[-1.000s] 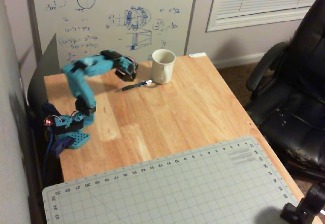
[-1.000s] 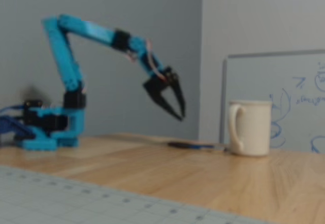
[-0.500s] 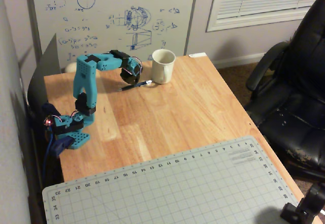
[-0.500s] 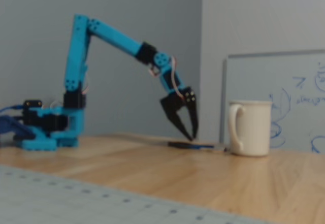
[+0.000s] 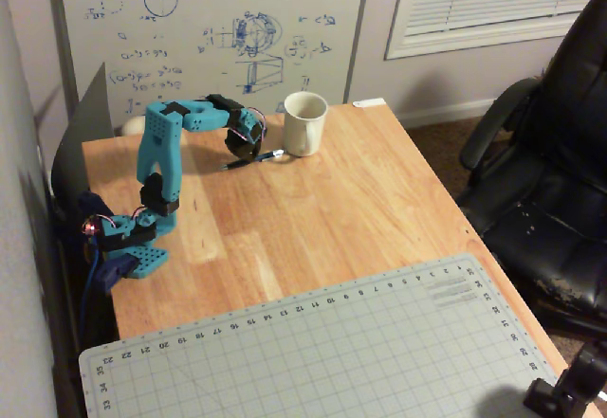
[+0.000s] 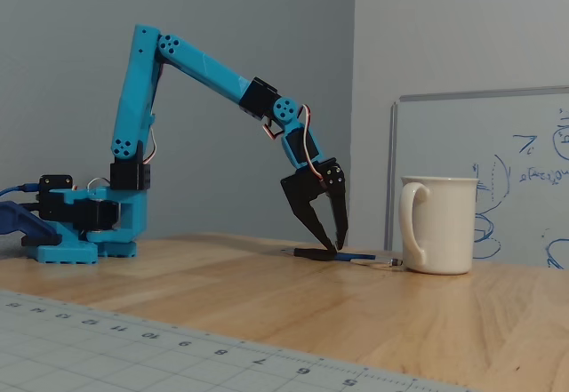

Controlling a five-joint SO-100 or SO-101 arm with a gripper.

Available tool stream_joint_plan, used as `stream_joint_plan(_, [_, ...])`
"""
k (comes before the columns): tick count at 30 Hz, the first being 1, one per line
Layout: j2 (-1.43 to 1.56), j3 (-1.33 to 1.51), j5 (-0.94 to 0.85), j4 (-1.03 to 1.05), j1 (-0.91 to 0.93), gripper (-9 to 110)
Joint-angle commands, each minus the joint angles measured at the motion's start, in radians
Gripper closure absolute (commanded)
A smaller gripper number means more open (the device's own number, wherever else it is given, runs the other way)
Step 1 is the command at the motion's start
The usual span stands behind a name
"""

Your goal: Touch the pen.

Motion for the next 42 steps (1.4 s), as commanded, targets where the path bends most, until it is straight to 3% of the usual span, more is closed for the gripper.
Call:
stream_joint_plan(1, [0.021, -0.080, -0.005, -0.018, -0.018, 101])
stream_joint_plan(42, [0.021, -0.078, -0.008, -0.018, -0.020, 101])
